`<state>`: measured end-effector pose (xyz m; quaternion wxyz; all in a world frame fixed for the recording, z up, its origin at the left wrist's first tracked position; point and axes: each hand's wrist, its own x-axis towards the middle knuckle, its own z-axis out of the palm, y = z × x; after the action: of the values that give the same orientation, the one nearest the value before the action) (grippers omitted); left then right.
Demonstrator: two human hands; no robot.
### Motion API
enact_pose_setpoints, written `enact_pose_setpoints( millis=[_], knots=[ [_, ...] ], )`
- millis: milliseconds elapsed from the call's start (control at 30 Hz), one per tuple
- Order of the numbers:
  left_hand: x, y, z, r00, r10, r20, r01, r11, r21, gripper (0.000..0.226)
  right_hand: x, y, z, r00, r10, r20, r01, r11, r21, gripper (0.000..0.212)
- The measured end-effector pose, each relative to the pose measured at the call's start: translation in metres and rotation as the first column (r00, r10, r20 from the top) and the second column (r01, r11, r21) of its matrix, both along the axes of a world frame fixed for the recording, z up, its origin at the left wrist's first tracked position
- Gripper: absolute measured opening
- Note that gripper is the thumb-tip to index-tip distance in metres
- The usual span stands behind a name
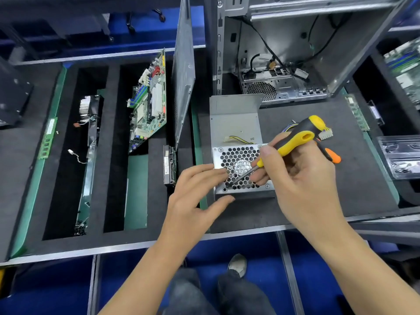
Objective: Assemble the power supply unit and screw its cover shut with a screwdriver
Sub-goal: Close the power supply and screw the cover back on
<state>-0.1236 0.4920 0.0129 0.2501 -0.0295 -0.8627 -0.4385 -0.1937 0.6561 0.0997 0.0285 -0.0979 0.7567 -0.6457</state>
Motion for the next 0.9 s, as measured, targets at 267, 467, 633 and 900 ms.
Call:
enact_pose_setpoints(
  millis=[267,467,633,900],
  knots=[
    [-0.002,0.004,-0.001,0.999,0.04,-0.013,-0.039,0.999,0.025,0.015,-0.001,-0.004,0.0,0.999,0.035,-0.008,-0.034,0.998,0.05,0.007],
    [0.0,0.008,-0.001,0.998,0.058,0.016,-0.058,0.997,0.052,0.009,0.004,-0.007,0.006,0.995,0.073,-0.072,-0.062,0.987,0.147,0.01],
    [0.001,0.009,0.004,0.996,0.062,0.065,-0.07,0.99,0.126,0.011,0.006,-0.011,0.02,0.976,0.175,-0.128,-0.129,0.944,0.303,0.017],
    [0.003,0.009,0.007,0.993,0.093,0.066,-0.102,0.983,0.15,0.006,0.003,-0.015,0.062,0.901,0.397,-0.173,-0.269,0.827,0.494,0.061]
  ],
)
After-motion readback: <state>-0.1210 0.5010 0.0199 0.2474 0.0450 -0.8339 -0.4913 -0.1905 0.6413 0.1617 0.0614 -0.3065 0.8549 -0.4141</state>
